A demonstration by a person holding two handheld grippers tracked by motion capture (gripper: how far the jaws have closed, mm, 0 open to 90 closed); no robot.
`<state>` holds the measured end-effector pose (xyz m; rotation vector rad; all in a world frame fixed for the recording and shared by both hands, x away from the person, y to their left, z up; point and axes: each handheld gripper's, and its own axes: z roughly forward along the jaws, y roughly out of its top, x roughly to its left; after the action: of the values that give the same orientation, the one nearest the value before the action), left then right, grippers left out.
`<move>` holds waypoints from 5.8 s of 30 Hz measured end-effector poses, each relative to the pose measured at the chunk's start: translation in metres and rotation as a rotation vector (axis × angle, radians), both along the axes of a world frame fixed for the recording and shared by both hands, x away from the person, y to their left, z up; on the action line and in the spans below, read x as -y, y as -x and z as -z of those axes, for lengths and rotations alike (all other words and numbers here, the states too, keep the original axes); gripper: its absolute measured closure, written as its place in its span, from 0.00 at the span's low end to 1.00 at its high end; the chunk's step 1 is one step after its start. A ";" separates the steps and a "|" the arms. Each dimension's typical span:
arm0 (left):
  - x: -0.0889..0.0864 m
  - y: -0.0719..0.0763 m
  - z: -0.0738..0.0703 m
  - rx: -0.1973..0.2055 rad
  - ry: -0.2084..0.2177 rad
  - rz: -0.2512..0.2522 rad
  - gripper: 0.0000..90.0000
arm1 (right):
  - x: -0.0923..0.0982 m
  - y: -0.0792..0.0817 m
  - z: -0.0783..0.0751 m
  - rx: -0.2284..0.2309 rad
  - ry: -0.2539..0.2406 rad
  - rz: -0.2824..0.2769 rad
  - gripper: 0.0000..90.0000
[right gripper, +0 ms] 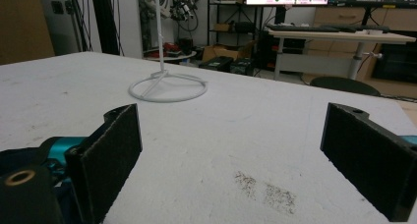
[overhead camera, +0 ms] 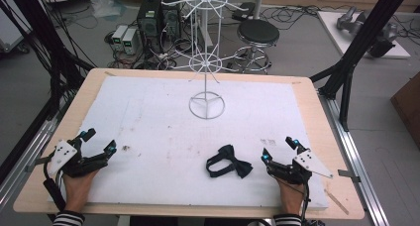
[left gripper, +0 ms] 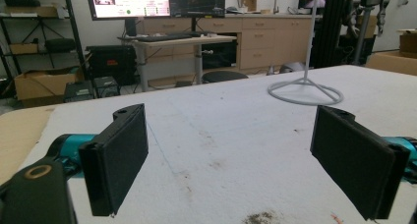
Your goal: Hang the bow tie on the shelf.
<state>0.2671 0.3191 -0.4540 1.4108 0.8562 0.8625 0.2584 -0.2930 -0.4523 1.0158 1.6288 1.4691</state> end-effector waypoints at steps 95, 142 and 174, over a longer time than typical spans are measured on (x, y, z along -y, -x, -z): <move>-0.001 -0.002 0.000 -0.014 0.007 0.005 0.16 | -0.102 -0.057 -0.043 -0.601 0.413 -0.437 0.43; 0.000 -0.002 0.000 -0.014 0.005 0.006 0.17 | -0.114 -0.063 -0.032 -0.747 0.501 -0.426 0.84; 0.000 -0.002 0.000 -0.014 0.005 0.006 0.17 | -0.106 -0.054 -0.074 -0.383 0.224 -0.312 0.84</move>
<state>0.2689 0.3194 -0.4537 1.4160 0.8636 0.8458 0.3123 -0.1867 -0.3787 0.9895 2.2558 1.2959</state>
